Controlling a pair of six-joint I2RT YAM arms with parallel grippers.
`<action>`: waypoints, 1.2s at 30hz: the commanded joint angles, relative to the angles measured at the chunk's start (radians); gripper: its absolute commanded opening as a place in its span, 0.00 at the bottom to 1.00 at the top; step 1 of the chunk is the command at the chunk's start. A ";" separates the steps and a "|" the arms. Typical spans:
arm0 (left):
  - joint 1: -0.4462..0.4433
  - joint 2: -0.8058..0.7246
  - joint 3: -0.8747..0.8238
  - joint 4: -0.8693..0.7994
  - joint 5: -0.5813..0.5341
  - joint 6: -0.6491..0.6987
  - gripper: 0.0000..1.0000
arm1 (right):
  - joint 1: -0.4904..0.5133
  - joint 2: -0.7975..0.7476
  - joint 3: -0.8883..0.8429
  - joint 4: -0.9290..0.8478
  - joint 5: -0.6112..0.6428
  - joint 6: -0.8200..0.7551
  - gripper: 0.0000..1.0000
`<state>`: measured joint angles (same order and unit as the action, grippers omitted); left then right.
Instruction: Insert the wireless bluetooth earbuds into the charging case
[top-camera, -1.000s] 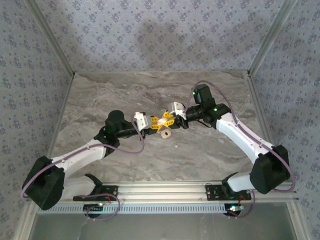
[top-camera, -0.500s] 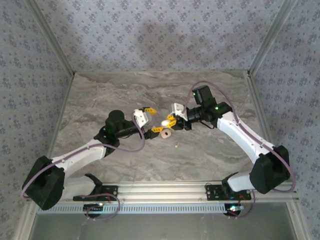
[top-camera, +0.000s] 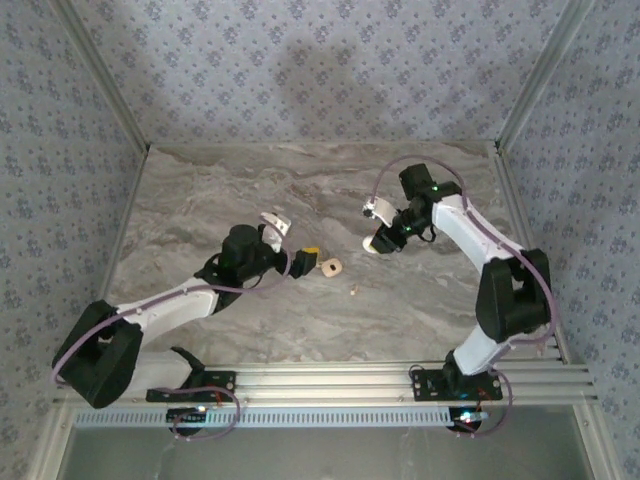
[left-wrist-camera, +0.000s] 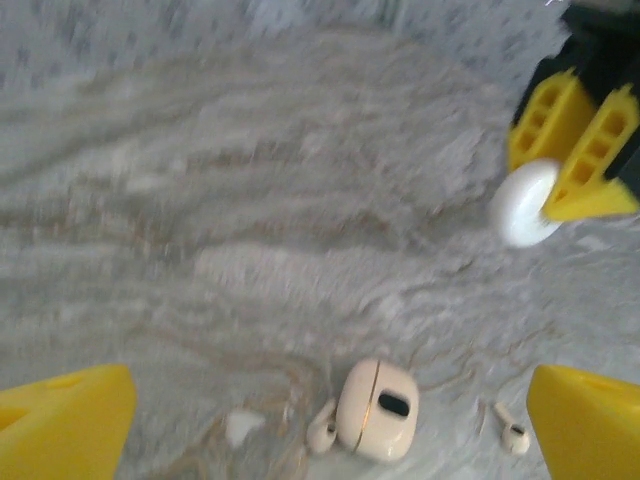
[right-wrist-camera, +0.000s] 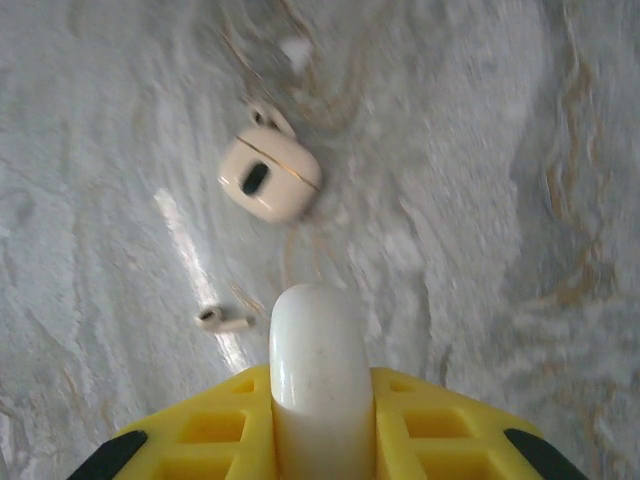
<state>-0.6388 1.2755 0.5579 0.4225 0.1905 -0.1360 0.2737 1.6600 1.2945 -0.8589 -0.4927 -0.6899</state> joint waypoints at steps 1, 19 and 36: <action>0.011 0.019 0.031 -0.121 -0.061 -0.074 0.99 | -0.028 0.067 0.068 -0.126 0.083 0.044 0.25; 0.020 0.111 0.088 -0.193 0.006 -0.145 0.98 | -0.101 0.359 0.243 -0.252 0.152 0.084 0.28; 0.044 0.108 0.094 -0.209 0.004 -0.147 0.98 | -0.125 0.445 0.289 -0.303 0.201 0.111 0.40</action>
<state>-0.6033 1.3933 0.6254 0.2195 0.1795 -0.2665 0.1612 2.0956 1.5589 -1.1370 -0.3180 -0.6014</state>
